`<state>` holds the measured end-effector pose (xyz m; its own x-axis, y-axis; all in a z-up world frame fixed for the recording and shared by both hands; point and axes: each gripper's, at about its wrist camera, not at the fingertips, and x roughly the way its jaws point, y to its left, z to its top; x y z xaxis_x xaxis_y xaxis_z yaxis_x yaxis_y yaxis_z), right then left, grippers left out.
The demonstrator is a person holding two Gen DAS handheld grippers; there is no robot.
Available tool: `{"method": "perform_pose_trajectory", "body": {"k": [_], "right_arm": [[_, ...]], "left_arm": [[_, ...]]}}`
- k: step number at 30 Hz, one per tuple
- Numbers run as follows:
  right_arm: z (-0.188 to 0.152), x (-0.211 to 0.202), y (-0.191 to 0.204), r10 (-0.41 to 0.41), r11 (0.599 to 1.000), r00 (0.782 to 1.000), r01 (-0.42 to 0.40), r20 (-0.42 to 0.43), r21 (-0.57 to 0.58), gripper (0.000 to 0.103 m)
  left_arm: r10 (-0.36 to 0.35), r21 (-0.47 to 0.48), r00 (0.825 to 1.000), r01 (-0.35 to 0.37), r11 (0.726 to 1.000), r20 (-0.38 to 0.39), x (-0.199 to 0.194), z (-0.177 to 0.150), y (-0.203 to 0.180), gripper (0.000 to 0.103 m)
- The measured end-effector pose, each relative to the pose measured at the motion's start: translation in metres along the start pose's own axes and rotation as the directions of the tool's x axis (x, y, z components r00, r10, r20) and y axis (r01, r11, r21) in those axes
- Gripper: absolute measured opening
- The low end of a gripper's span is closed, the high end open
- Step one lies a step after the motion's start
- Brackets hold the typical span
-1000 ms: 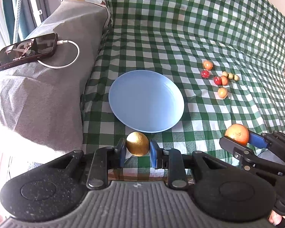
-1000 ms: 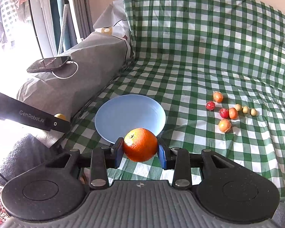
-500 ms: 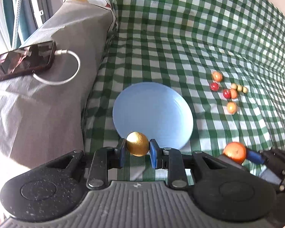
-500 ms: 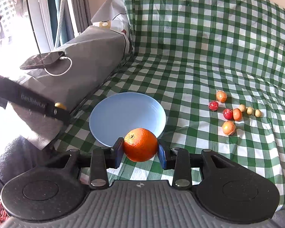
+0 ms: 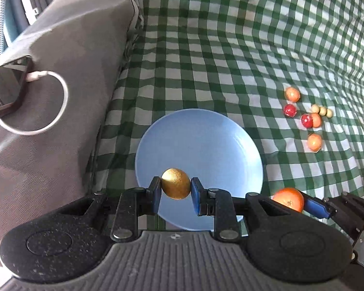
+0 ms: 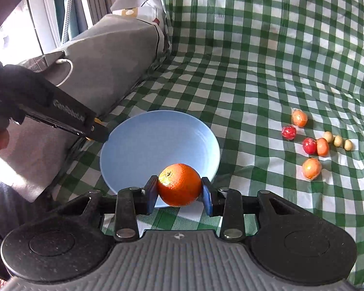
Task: Organize fruits
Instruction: 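Carry the yellow fruit and orange over the blue plate with both tools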
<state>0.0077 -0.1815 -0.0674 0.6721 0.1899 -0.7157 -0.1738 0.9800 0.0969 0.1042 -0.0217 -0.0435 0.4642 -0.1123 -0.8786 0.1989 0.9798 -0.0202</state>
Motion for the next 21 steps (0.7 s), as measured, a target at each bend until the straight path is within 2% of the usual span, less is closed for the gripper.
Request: {"method": "perform_pose_trajectory", "body": {"k": [10, 18, 19, 20, 21], "right_arm": [[0.009, 0.053, -0.002, -0.001, 1.0, 0.998, 0.001, -0.063, -0.014, 0.039], [0.015, 0.089, 0.004, -0.019, 0.998, 0.993, 0.011, -0.117, -0.067, 0.039], [0.015, 0.093, 0.003, -0.02, 0.997, 0.992, 0.011, -0.125, -0.073, 0.039], [0.016, 0.095, 0.003, -0.021, 0.997, 0.991, 0.011, -0.131, -0.075, 0.039], [0.018, 0.096, 0.003, -0.019, 0.997, 0.99, 0.01, -0.136, -0.072, 0.04]], "left_arm": [[-0.007, -0.004, 0.999, 0.007, 1.0, -0.037, 0.046, 0.012, 0.002, 0.029], [0.027, 0.021, 0.998, -0.026, 0.999, -0.053, 0.075, 0.021, 0.001, 0.03], [0.028, 0.025, 0.998, -0.027, 0.999, -0.05, 0.076, 0.022, 0.001, 0.034], [0.028, 0.029, 0.998, -0.026, 0.999, -0.049, 0.075, 0.023, 0.001, 0.055], [0.027, 0.026, 0.999, -0.026, 0.999, -0.042, 0.072, 0.023, 0.001, 0.084]]}}
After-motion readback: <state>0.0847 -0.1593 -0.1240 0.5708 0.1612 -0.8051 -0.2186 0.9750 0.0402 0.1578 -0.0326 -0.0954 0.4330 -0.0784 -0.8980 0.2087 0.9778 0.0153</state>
